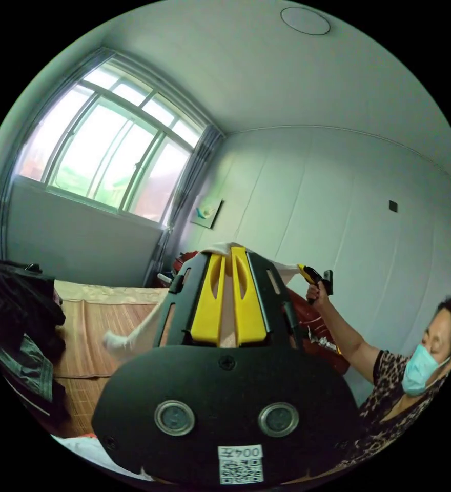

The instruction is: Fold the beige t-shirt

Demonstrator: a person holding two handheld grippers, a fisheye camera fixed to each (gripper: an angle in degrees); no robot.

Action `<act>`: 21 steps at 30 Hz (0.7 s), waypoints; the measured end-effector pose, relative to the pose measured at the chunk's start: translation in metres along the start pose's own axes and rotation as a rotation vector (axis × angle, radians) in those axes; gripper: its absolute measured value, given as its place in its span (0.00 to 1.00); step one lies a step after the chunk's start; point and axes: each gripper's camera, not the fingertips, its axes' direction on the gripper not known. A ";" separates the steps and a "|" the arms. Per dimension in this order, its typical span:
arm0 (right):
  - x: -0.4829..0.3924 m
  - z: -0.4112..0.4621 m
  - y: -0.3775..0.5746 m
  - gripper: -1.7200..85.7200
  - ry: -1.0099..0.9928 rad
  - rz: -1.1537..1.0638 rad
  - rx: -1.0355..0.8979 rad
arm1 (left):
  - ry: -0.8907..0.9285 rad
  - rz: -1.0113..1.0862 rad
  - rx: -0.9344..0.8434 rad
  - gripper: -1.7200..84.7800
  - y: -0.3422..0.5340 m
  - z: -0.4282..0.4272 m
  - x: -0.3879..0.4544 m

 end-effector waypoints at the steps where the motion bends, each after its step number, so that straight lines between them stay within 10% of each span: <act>1: 0.004 0.002 0.008 0.02 -0.009 -0.005 -0.023 | -0.003 0.013 -0.028 0.06 0.022 -0.003 -0.006; 21: 0.169 0.120 0.437 0.02 0.208 0.392 -0.702 | -0.226 -0.357 -0.686 0.06 0.505 0.009 -0.163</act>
